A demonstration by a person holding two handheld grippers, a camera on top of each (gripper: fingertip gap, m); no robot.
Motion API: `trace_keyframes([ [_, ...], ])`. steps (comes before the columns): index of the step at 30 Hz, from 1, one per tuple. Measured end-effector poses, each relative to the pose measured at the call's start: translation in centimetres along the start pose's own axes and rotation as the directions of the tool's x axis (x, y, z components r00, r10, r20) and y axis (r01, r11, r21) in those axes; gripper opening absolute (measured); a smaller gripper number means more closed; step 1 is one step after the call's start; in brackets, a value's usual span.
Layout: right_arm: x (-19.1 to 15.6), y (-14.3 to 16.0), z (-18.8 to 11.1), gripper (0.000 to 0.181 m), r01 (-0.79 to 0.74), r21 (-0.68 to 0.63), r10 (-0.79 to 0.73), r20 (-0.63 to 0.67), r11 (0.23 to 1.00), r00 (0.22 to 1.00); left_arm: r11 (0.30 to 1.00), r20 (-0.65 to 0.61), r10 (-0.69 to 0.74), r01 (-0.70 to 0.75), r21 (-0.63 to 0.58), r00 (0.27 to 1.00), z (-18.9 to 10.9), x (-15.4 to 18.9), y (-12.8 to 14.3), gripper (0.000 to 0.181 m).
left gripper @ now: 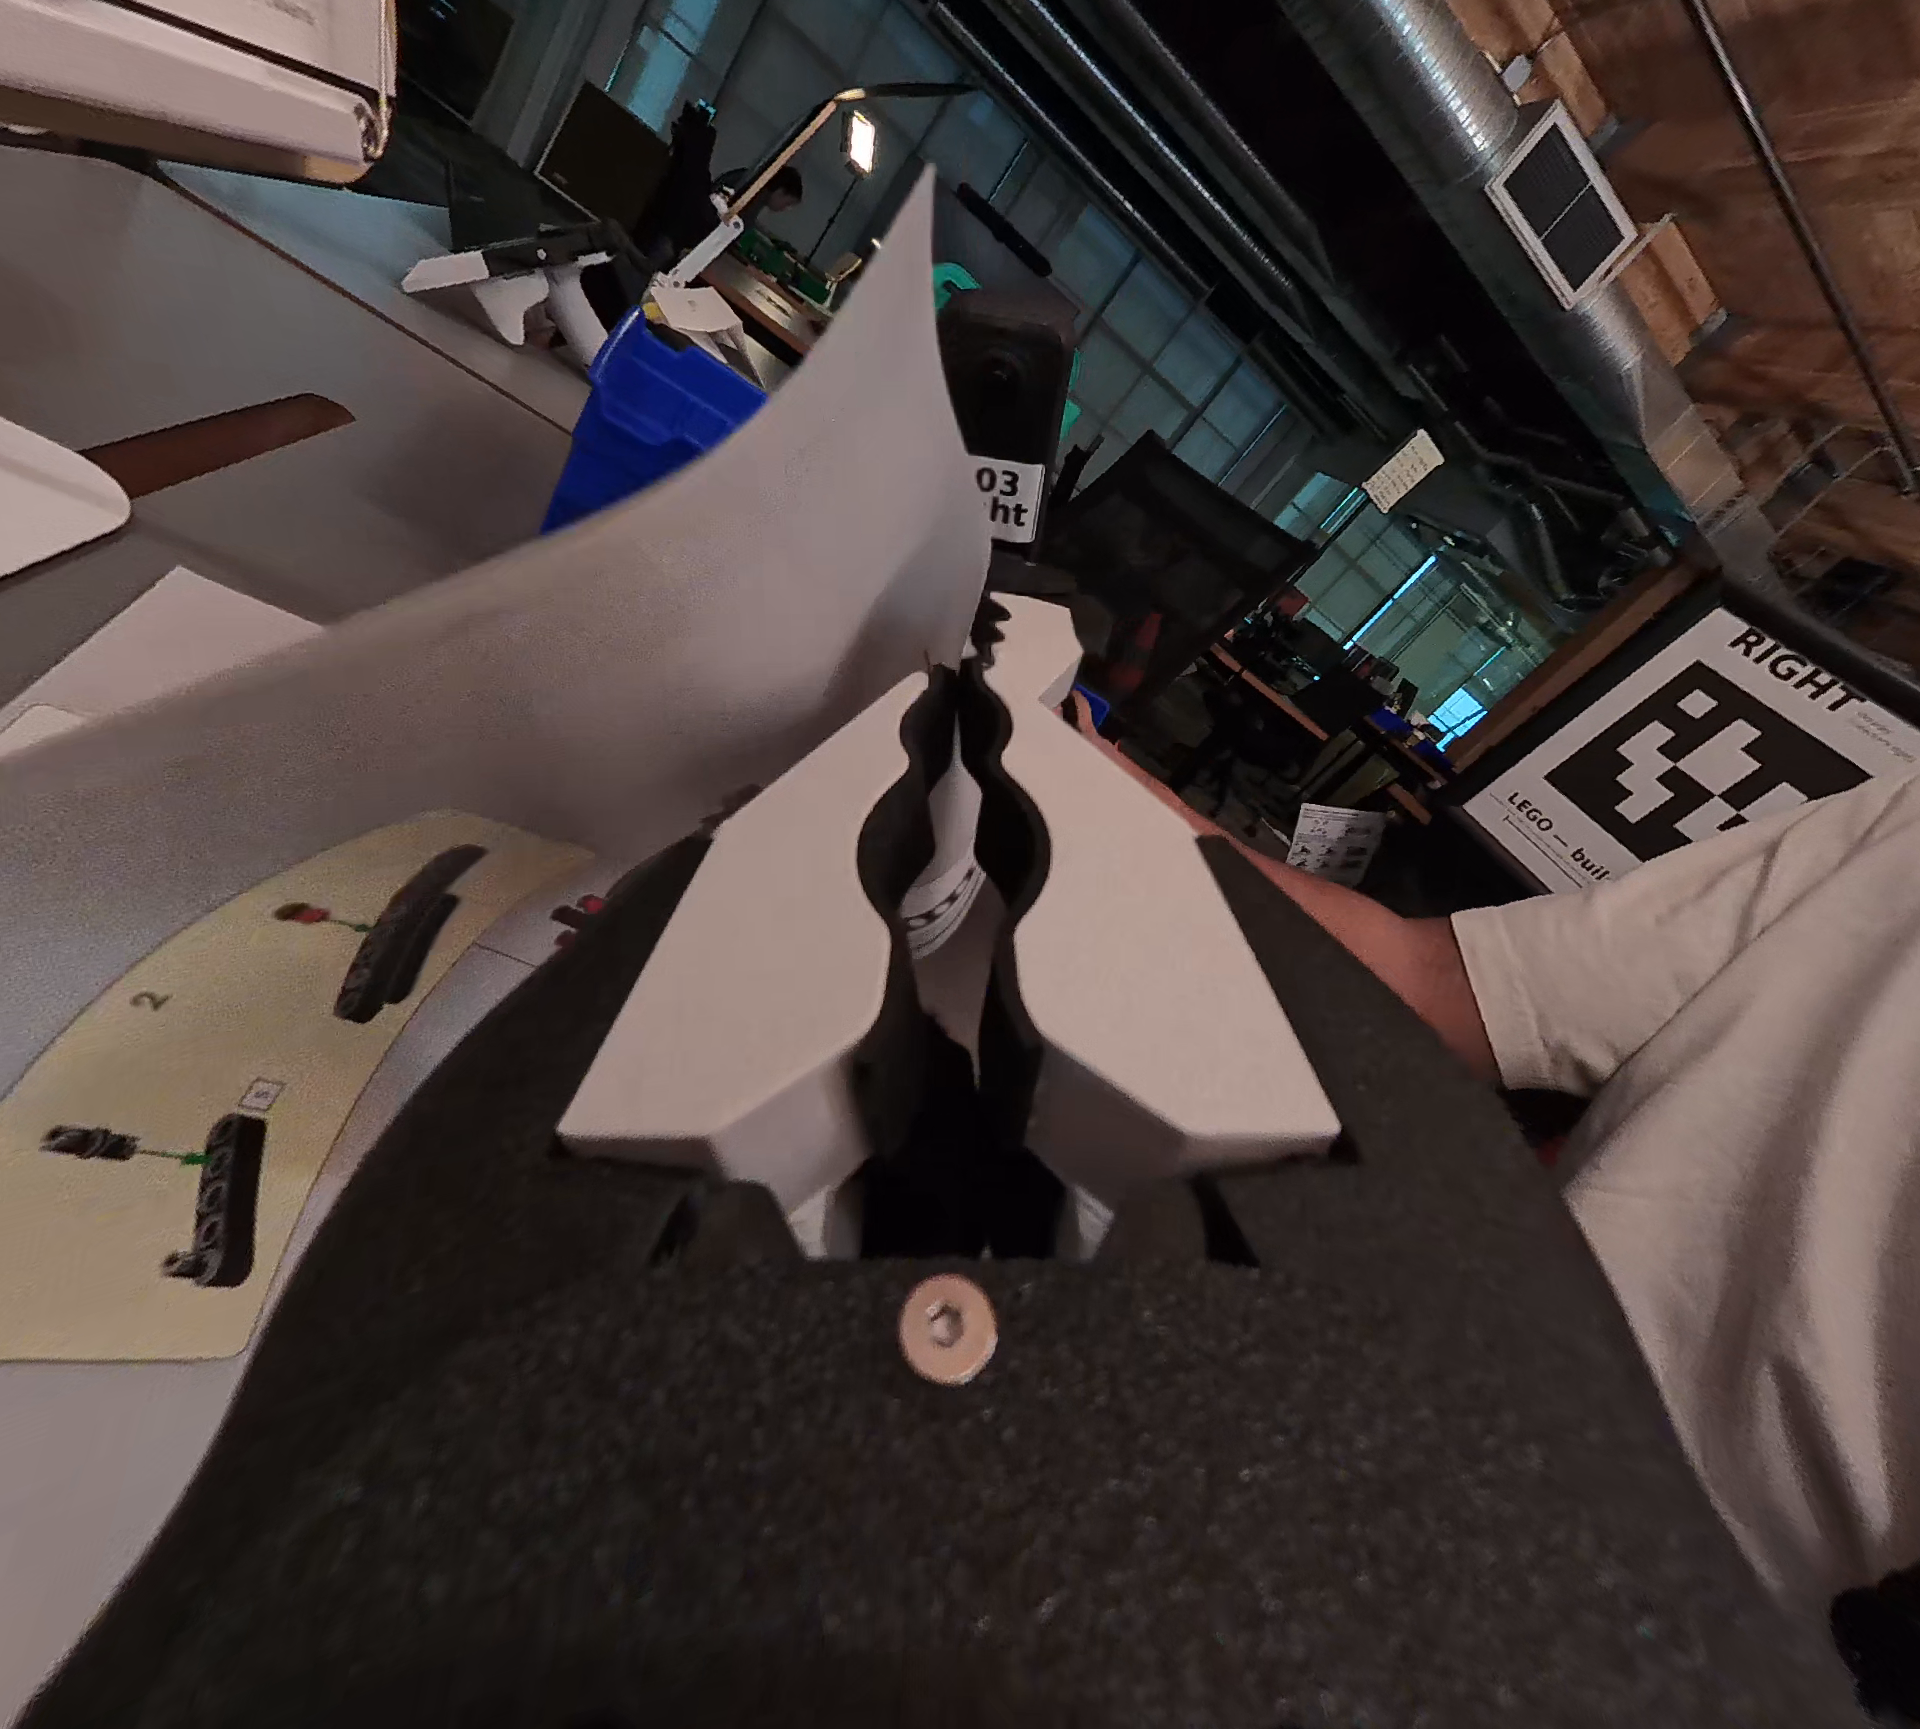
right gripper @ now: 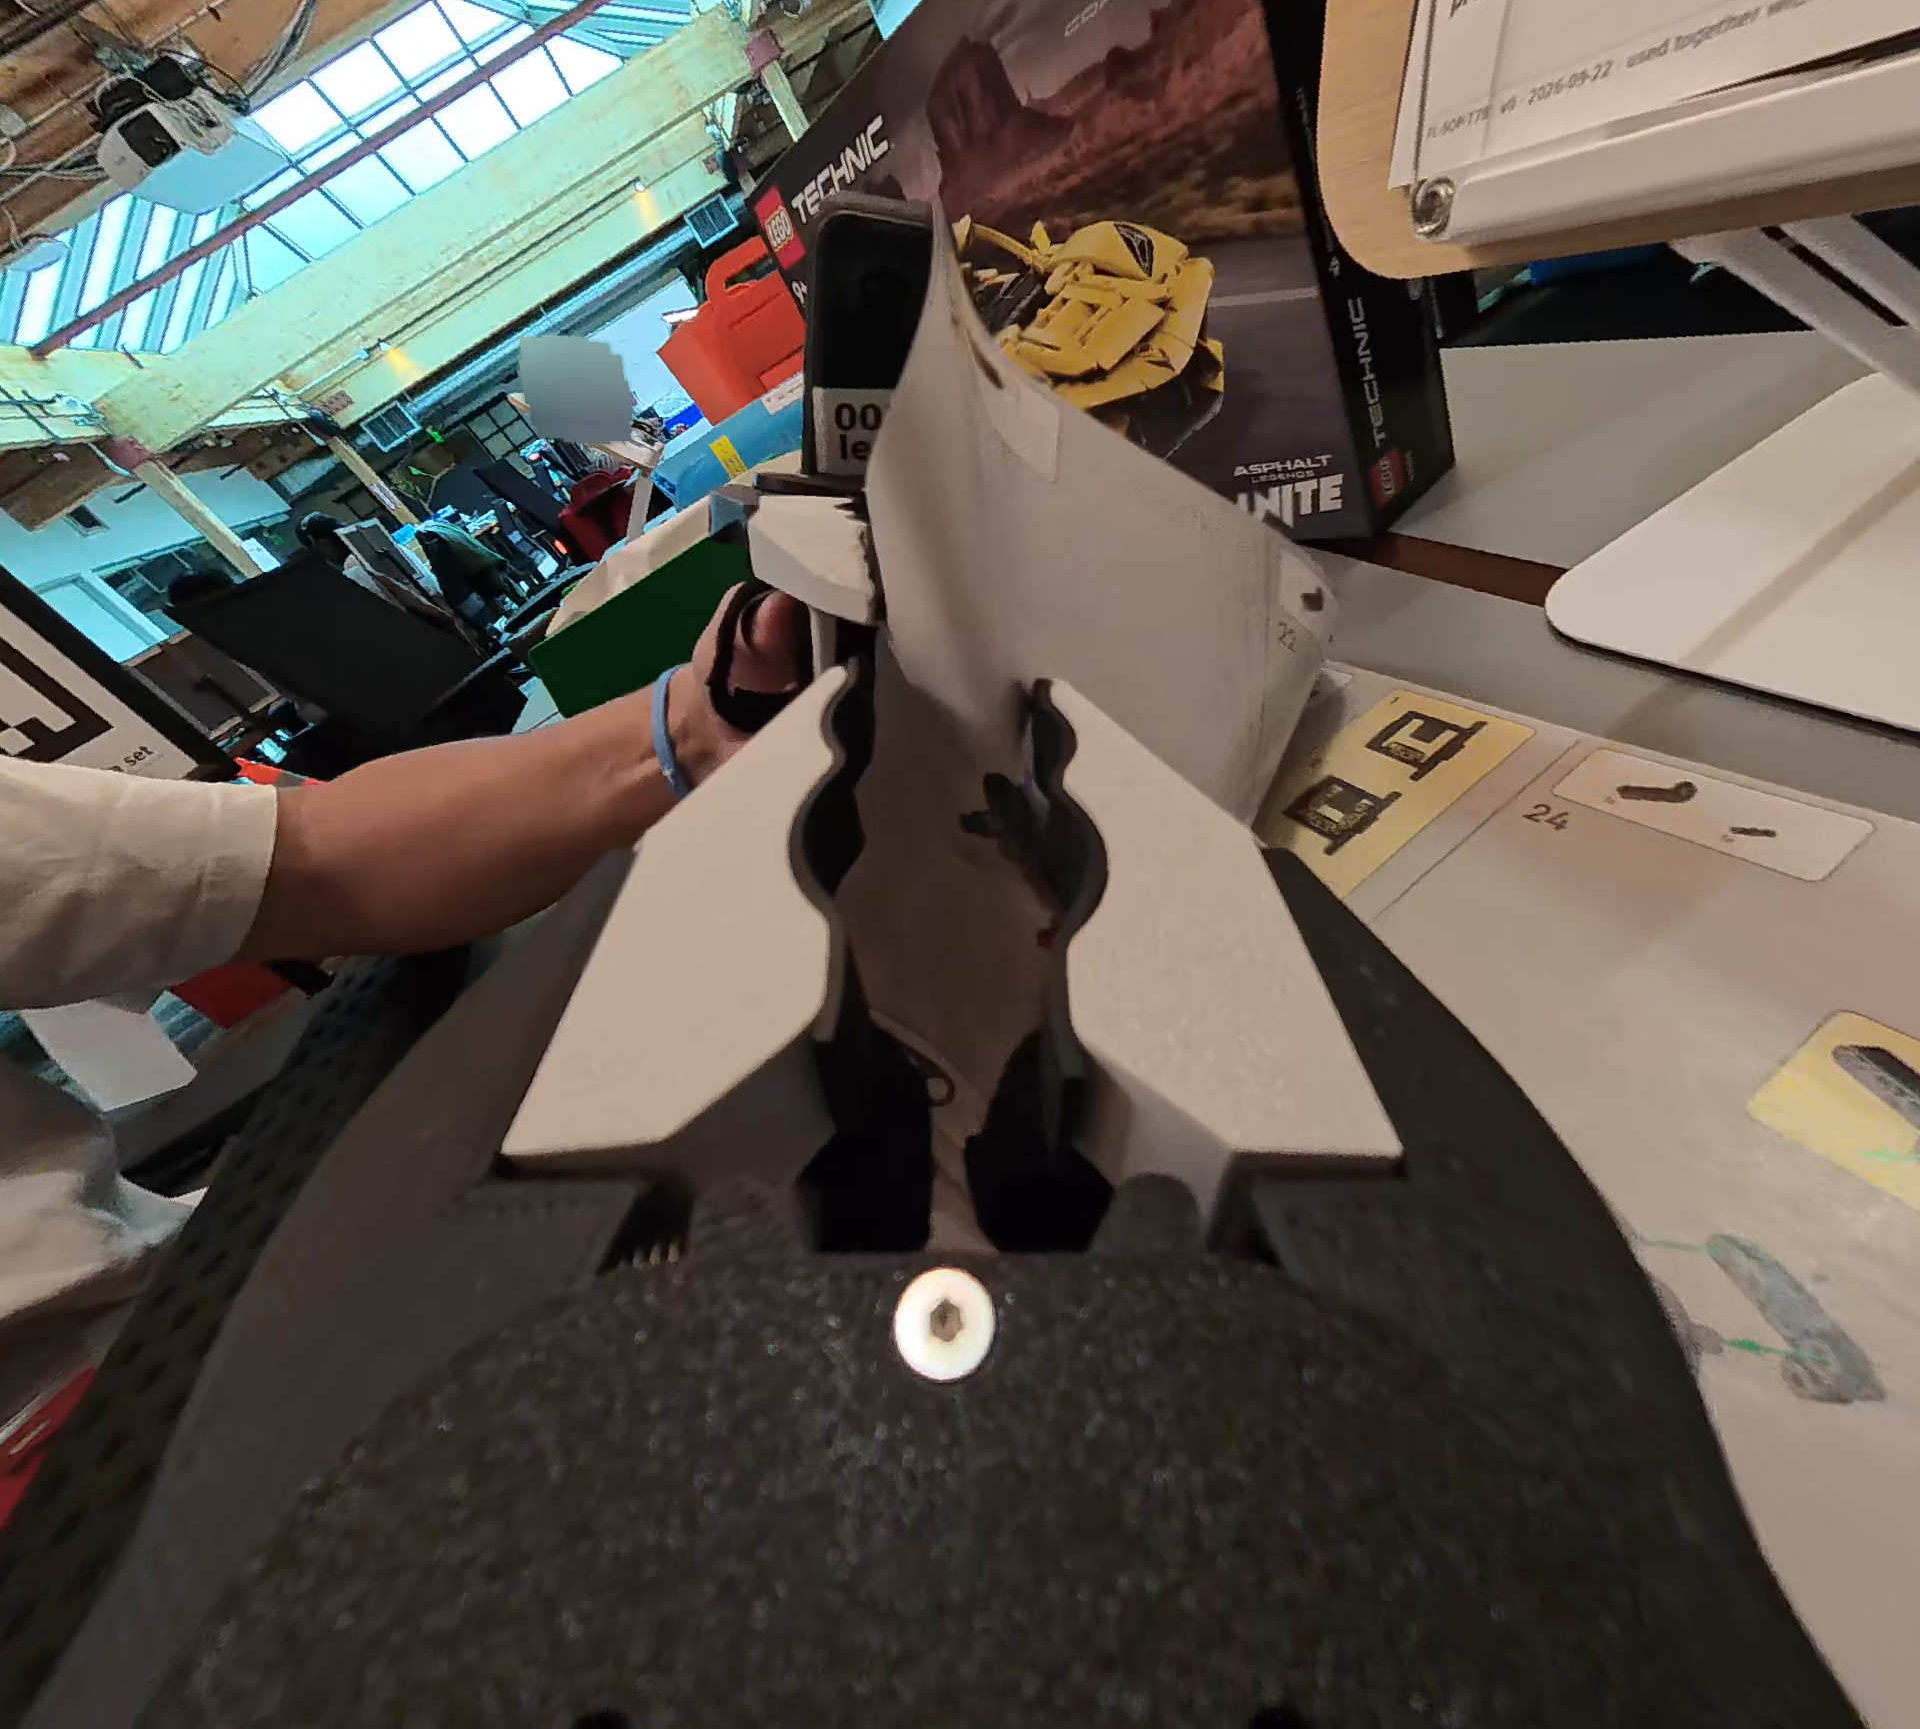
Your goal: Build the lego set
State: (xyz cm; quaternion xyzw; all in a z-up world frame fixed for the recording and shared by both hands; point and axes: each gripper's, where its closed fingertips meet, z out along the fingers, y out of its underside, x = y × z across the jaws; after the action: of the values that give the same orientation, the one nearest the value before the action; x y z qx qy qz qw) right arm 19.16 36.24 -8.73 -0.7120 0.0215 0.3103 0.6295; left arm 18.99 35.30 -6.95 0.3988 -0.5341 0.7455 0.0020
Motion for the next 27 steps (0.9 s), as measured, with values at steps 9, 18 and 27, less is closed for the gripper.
trace_keyframes([
  [9, -0.4, -0.9, -0.2, 0.041, -0.022, 0.053, 0.021, 0.016, 0.998, 1.0, 1.0, -0.01, -0.017, 0.017, 0.004, 1.0, 0.1, 0.2, 0.2, 0.0],
  [18, -0.9, -1.4, -0.3, 0.018, -0.052, 0.074, 0.047, 0.07, 0.996, 0.996, 0.998, -0.014, 0.022, -0.023, -0.066, 1.0, 0.9, 0.9, 1.5, 0.0],
  [27, 0.1, -1.2, -0.5, 0.018, -0.043, 0.054, 0.043, 0.004, 0.998, 0.999, 0.998, 0.017, 0.01, -0.009, -0.055, 1.0, 0.5, 0.3, 1.5, 0.0],
])
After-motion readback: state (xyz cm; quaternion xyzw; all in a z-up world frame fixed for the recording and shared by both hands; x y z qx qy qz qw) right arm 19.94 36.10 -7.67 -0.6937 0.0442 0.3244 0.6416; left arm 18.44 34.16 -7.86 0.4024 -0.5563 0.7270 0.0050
